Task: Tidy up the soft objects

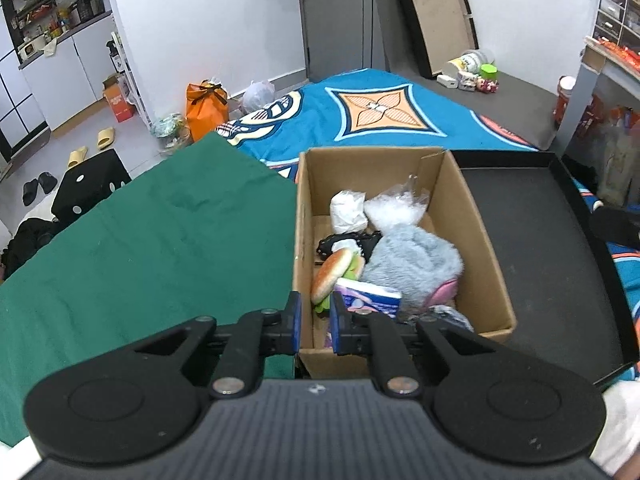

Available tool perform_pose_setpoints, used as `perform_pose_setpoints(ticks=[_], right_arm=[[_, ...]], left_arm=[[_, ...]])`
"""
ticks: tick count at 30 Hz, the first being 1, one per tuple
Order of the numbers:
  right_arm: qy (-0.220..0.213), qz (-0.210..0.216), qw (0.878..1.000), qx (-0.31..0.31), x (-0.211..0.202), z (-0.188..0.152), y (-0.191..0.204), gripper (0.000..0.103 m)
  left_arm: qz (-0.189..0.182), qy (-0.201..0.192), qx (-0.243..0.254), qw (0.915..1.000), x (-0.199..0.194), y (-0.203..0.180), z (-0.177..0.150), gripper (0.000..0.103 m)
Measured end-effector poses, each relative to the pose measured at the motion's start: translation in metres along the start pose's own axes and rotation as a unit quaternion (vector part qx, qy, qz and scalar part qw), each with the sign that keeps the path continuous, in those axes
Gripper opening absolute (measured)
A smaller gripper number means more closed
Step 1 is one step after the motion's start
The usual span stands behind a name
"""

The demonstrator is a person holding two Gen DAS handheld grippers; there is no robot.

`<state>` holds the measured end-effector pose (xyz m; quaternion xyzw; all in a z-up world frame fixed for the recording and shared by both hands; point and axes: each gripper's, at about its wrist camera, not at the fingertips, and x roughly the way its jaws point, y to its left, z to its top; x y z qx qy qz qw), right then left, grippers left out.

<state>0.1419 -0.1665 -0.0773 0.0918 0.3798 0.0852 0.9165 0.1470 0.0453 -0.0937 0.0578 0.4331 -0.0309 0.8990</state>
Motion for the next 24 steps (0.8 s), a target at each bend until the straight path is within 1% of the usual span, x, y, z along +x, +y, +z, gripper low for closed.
perform_pose_setpoints(ticks=[2, 7, 9, 11, 14, 19, 22, 24], right_arm=[[-0.001, 0.0, 1.0, 0.01, -0.007, 0.0, -0.004, 0.094], [-0.004, -0.004, 0.999, 0.034, -0.027, -0.001, -0.013, 0.103], [-0.002, -0.002, 0.999, 0.041, -0.035, -0.002, -0.017, 0.103], [0.001, 0.001, 0.999, 0.043, -0.043, -0.003, -0.019, 0.103], [0.004, 0.0, 0.999, 0.039, -0.055, -0.005, -0.019, 0.103], [0.006, 0.004, 0.999, 0.041, -0.075, -0.009, -0.02, 0.103], [0.006, 0.008, 0.999, 0.04, -0.088, -0.013, -0.021, 0.103], [0.003, 0.013, 0.999, 0.043, -0.098, -0.015, -0.022, 0.103]], left_arm=[[0.0, -0.004, 0.001, 1.0, -0.008, -0.002, 0.002, 0.016], [0.003, 0.0, -0.009, 1.0, -0.028, -0.004, 0.006, 0.019], [-0.005, -0.001, -0.011, 0.9999, -0.038, -0.006, 0.008, 0.027], [-0.006, -0.009, -0.01, 0.9999, -0.05, -0.009, 0.008, 0.048], [-0.001, -0.023, -0.012, 0.9997, -0.071, -0.014, 0.008, 0.067], [0.0, -0.043, -0.008, 0.9991, -0.102, -0.022, 0.006, 0.076], [0.001, -0.048, -0.009, 0.9988, -0.117, -0.026, 0.003, 0.085], [-0.003, -0.05, -0.009, 0.9987, -0.126, -0.029, 0.0, 0.087]])
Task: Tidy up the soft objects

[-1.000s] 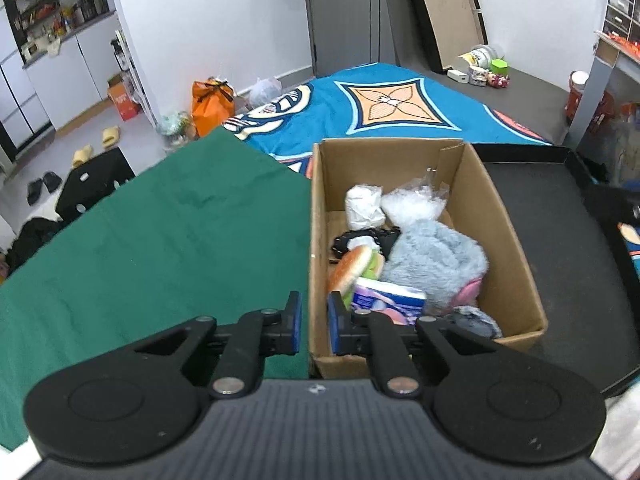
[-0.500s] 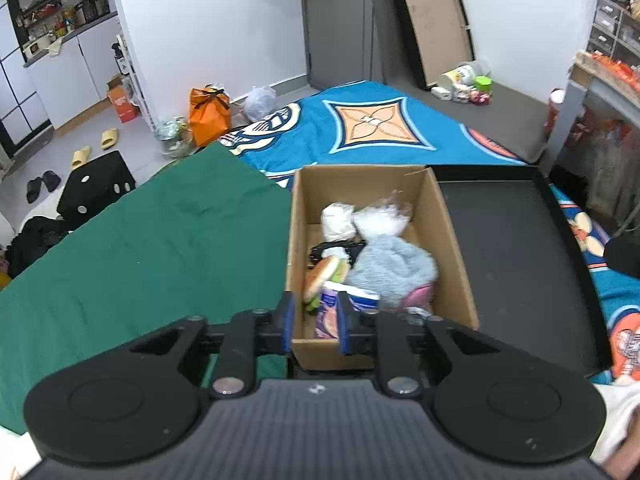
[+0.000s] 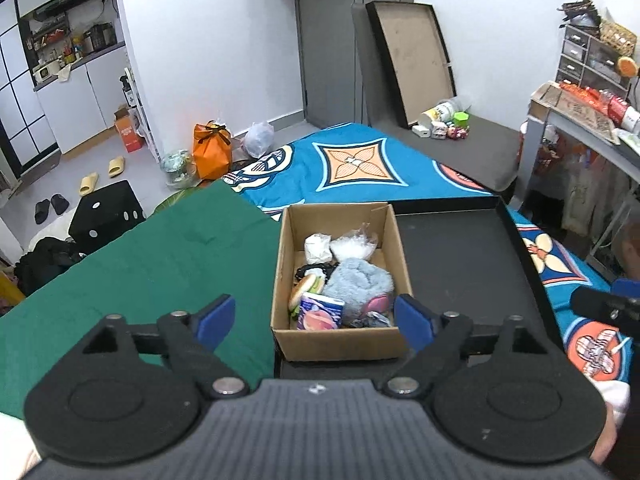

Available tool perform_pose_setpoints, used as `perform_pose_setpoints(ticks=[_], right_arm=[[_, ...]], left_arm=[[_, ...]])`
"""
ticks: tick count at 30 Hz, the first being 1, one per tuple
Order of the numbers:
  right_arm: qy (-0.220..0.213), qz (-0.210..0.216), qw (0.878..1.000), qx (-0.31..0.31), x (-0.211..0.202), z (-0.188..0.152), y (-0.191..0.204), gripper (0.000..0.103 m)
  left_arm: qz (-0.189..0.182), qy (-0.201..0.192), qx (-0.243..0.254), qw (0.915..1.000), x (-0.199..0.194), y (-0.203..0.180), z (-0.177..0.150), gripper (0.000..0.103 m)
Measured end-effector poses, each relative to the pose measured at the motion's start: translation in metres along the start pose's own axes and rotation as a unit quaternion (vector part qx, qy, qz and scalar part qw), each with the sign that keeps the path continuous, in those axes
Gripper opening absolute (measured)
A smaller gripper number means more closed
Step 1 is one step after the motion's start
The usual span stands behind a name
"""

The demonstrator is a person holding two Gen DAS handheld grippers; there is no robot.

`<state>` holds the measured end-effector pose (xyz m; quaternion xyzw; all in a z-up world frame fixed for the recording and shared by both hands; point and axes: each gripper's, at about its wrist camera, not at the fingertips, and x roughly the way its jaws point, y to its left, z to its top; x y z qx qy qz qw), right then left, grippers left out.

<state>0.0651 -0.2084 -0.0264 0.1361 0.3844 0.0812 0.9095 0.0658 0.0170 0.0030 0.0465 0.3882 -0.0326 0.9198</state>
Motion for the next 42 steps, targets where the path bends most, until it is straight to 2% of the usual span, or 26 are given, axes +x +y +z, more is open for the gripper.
perform_pose_setpoints(ticks=[4, 16, 24, 29, 32, 35, 42], right_arm=[[-0.005, 0.001, 1.0, 0.01, -0.017, -0.001, -0.001, 0.103], [-0.027, -0.027, 0.999, 0.007, -0.069, -0.008, 0.004, 0.103], [-0.043, -0.042, 0.998, -0.008, -0.102, -0.019, 0.013, 0.103], [-0.055, -0.041, 0.998, 0.005, -0.127, -0.029, 0.011, 0.103], [-0.057, -0.038, 0.998, 0.007, -0.139, -0.038, 0.012, 0.103], [-0.06, -0.042, 0.997, 0.005, -0.149, -0.043, 0.014, 0.103], [-0.071, -0.042, 0.997, -0.004, -0.168, -0.052, 0.014, 0.103]], left_arm=[[0.006, -0.005, 0.004, 1.0, -0.017, -0.006, -0.004, 0.088], [-0.008, -0.035, -0.006, 0.9993, -0.079, -0.014, -0.018, 0.093], [-0.015, -0.06, -0.018, 0.9979, -0.123, -0.013, -0.028, 0.102], [-0.008, -0.065, -0.009, 0.9978, -0.14, -0.017, -0.037, 0.102], [-0.012, -0.059, -0.02, 0.998, -0.151, -0.015, -0.044, 0.102], [0.002, -0.065, -0.008, 0.9978, -0.165, -0.017, -0.05, 0.102], [0.004, -0.07, 0.003, 0.9975, -0.19, -0.028, -0.064, 0.102]])
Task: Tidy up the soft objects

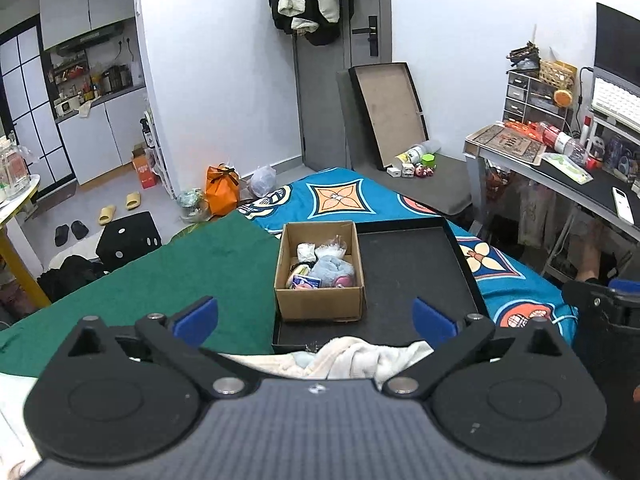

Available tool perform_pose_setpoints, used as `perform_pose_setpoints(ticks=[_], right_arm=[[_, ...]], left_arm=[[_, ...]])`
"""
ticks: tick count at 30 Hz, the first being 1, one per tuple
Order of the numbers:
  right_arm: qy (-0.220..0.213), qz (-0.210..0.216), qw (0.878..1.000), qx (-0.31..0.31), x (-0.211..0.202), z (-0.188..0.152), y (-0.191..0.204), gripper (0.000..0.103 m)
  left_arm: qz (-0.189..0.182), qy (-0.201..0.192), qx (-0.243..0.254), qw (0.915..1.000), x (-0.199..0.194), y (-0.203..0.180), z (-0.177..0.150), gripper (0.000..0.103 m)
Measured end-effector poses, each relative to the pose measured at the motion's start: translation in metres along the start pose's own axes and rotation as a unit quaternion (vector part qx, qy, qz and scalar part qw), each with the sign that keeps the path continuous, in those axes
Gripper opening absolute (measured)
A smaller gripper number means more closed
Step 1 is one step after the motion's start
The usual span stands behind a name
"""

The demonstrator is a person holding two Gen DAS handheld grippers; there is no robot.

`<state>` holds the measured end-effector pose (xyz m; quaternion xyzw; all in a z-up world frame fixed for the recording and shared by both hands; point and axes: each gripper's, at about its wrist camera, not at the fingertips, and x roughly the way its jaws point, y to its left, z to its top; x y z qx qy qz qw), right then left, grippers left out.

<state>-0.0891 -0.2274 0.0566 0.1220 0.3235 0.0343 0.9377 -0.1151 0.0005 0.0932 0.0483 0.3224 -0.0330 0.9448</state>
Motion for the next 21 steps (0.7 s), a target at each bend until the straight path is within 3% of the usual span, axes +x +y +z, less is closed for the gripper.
perform_pose_setpoints(ticks=[21], right_arm=[[0.006, 0.021, 0.999, -0.035, -0.008, -0.024, 0.011, 0.103]], left_arm=[[0.014, -0.01, -0.027, 0.9995, -0.012, 0.001, -0.037, 0.102]])
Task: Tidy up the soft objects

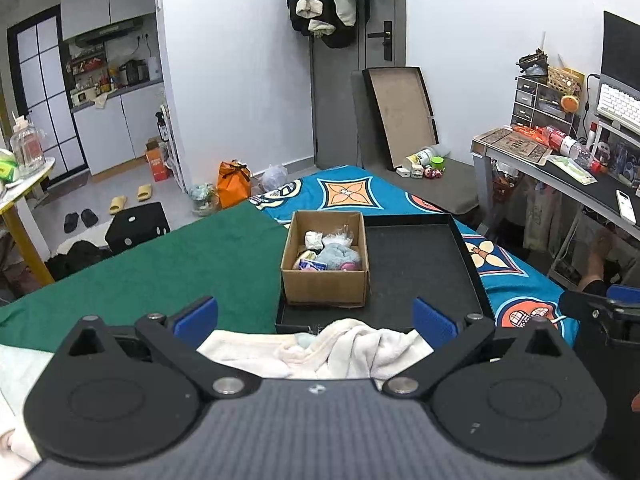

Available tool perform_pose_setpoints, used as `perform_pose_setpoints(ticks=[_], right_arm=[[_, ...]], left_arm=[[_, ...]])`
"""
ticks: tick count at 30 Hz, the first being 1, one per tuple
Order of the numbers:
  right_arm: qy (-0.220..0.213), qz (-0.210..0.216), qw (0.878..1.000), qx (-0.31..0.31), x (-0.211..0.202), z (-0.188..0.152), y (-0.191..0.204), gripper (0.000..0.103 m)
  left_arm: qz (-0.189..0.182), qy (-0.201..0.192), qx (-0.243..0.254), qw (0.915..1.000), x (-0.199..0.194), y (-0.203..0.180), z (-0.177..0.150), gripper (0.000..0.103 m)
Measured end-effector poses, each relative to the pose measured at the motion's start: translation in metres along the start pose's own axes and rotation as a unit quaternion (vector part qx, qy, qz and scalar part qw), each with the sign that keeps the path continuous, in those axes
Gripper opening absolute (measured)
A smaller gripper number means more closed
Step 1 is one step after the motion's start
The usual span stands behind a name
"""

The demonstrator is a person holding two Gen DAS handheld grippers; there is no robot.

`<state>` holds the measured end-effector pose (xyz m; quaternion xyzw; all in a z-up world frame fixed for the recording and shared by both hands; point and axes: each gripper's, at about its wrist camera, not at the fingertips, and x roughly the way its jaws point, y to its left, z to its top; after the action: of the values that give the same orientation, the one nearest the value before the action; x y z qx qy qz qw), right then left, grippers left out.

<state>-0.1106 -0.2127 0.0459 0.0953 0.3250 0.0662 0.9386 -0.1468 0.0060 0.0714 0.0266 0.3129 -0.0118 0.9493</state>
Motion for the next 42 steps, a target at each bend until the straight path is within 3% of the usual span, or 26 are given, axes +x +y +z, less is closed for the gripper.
perform_pose_setpoints(ticks=[42], right_arm=[[-0.001, 0.001, 1.0, -0.002, 0.0021, 0.0017, 0.0035, 0.103]], left_arm=[[-0.006, 0.008, -0.017, 0.9998, 0.0044, 0.0064, 0.0009, 0.102]])
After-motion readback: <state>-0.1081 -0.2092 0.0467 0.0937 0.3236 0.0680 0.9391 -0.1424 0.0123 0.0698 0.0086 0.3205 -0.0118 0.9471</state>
